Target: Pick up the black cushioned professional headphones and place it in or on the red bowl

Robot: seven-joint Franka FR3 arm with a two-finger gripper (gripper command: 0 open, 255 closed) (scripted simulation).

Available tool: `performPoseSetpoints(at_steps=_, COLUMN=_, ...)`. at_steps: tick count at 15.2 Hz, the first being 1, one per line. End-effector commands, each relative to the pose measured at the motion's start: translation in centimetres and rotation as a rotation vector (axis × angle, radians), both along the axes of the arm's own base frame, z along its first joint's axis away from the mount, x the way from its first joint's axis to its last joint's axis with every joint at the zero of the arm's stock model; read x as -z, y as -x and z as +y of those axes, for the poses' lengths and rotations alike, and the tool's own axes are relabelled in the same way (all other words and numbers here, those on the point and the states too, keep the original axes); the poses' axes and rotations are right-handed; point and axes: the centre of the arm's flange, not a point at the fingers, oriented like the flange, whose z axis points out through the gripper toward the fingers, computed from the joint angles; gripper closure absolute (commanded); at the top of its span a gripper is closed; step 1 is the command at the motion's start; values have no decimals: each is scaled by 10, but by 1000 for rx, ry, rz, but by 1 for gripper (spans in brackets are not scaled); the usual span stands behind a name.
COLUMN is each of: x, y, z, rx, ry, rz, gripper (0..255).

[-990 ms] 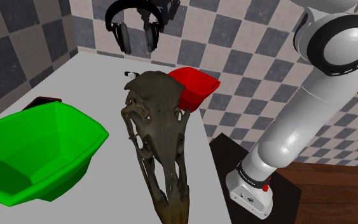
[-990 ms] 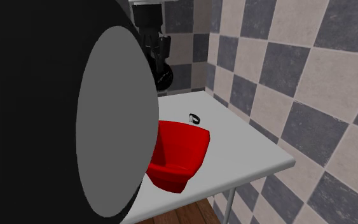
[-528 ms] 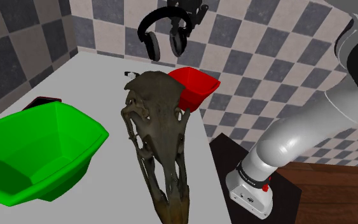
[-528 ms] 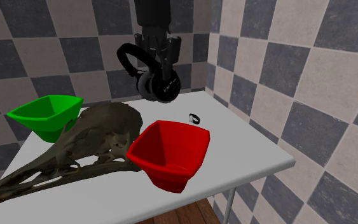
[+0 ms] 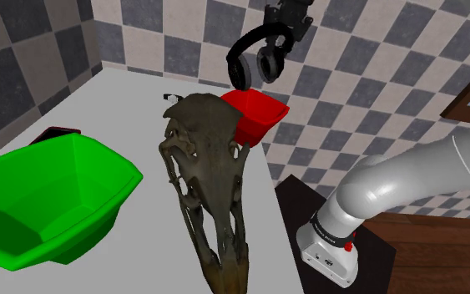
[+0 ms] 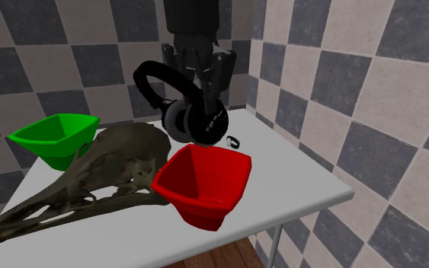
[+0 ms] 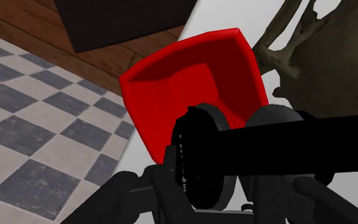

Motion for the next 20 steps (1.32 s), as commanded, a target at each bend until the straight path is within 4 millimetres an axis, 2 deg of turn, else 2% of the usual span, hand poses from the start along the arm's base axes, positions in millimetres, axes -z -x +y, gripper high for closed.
performPoseSetpoints(at_steps=1, x=1, y=20, z=-20, rx=-1, ry=-1, rz=-1, gripper=255)
performPoseSetpoints(at_steps=2, x=1, y=31, z=-29, rx=-1, ry=-1, rz=-1, gripper=255)
performPoseSetpoints(at_steps=16, x=75, y=31, z=-29, rx=-1, ry=-1, rz=-1, gripper=255)
performPoseSetpoints(at_steps=20, x=75, y=31, z=-29, rx=-1, ry=-1, rz=-1, gripper=255)
